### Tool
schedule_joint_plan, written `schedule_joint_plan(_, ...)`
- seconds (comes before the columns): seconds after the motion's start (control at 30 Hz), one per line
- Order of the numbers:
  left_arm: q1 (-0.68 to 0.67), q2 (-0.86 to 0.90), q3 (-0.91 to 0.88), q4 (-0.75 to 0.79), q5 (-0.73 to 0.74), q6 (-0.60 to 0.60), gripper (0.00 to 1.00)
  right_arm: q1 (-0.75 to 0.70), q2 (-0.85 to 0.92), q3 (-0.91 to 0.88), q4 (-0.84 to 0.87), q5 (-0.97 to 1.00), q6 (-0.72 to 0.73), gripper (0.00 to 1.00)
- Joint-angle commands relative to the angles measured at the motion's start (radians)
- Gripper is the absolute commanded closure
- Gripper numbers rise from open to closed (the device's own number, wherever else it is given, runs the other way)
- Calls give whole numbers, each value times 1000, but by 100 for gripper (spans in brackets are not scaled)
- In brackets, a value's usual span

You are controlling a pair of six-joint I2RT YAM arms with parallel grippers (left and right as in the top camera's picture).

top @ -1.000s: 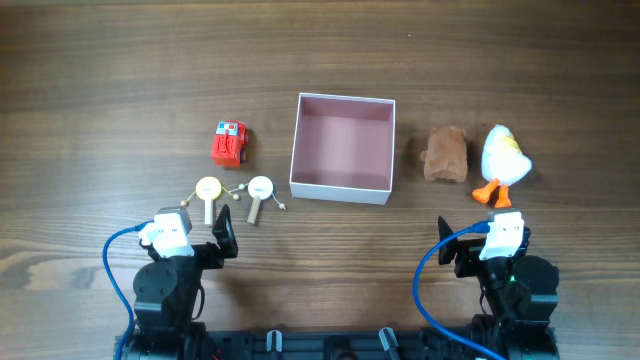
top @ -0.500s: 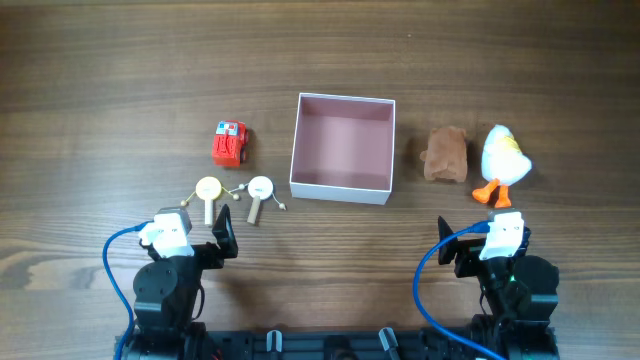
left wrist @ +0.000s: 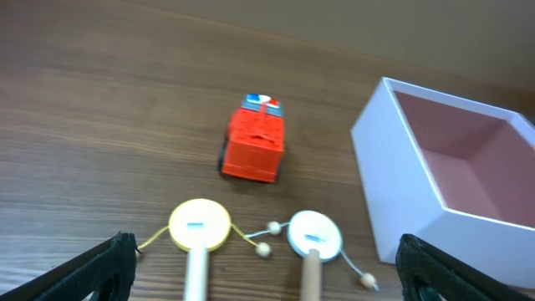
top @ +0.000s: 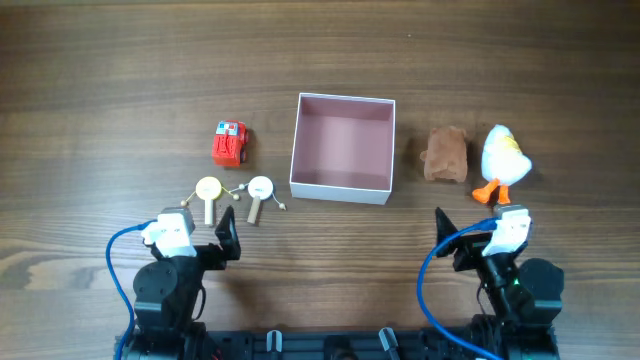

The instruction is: Pack container

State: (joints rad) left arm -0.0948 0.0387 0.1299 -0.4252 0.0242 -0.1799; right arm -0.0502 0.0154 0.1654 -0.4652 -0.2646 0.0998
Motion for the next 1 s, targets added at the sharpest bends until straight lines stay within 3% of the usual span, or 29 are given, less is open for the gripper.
schedule_joint_plan(0.0,7,-11,-5,3,163,15,0,5,-8,-7,5,-208,484,0)
schedule_joint_plan(0.07,7,-11,-5,6,234,15,0,5,-8,-7,-27,-215,644,0)
schedule_joint_plan(0.17,7,-11,-3,7,283,-80,0,5,-8,-6,25,-324,532,1)
schedule_joint_plan(0.27,7,2,37,3,283,-172,1,5,8,26,59,-335,529,1)
schedule_joint_plan(0.4,7,94,162,-6,274,-172,1,5,119,153,40,-347,448,1)
schedule_joint_plan(0.57,7,383,440,-139,227,-164,1,5,478,480,-161,-316,224,1)
schedule_joint_plan(0.7,7,638,677,-307,177,-117,0,5,780,787,-382,-190,125,1)
schedule_joint_plan(0.87,8,955,943,-482,97,-51,0,5,1129,1159,-637,-29,84,0)
schedule_joint_plan(0.97,8,1083,1011,-500,70,-51,0,5,1287,1282,-688,53,79,0)
